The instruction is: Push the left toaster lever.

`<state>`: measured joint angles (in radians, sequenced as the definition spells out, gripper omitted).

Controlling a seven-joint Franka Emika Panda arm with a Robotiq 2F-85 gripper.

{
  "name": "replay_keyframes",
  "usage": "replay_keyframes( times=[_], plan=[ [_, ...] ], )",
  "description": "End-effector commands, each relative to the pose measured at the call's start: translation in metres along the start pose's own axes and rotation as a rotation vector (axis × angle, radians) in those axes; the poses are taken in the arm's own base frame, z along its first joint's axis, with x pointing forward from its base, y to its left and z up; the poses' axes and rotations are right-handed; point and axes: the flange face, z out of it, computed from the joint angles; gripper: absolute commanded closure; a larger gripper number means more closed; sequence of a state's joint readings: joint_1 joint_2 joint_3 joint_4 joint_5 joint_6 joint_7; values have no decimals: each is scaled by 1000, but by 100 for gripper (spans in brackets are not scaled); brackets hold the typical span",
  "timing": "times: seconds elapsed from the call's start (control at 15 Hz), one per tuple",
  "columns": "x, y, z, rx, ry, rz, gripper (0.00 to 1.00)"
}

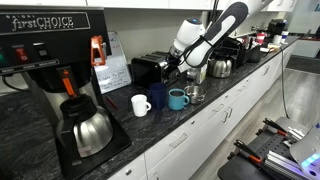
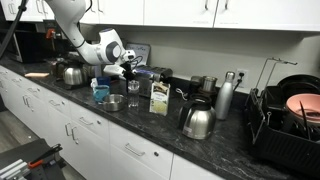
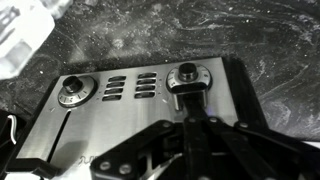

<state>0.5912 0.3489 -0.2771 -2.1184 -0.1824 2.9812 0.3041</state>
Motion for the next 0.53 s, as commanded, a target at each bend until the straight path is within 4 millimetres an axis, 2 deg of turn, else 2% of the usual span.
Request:
replay_keyframes(
  times=[0.0, 0.47],
  plan=[
    [-8, 8, 1, -8, 13, -9, 100],
    [-9, 11, -10, 16, 67, -7, 100]
  ],
)
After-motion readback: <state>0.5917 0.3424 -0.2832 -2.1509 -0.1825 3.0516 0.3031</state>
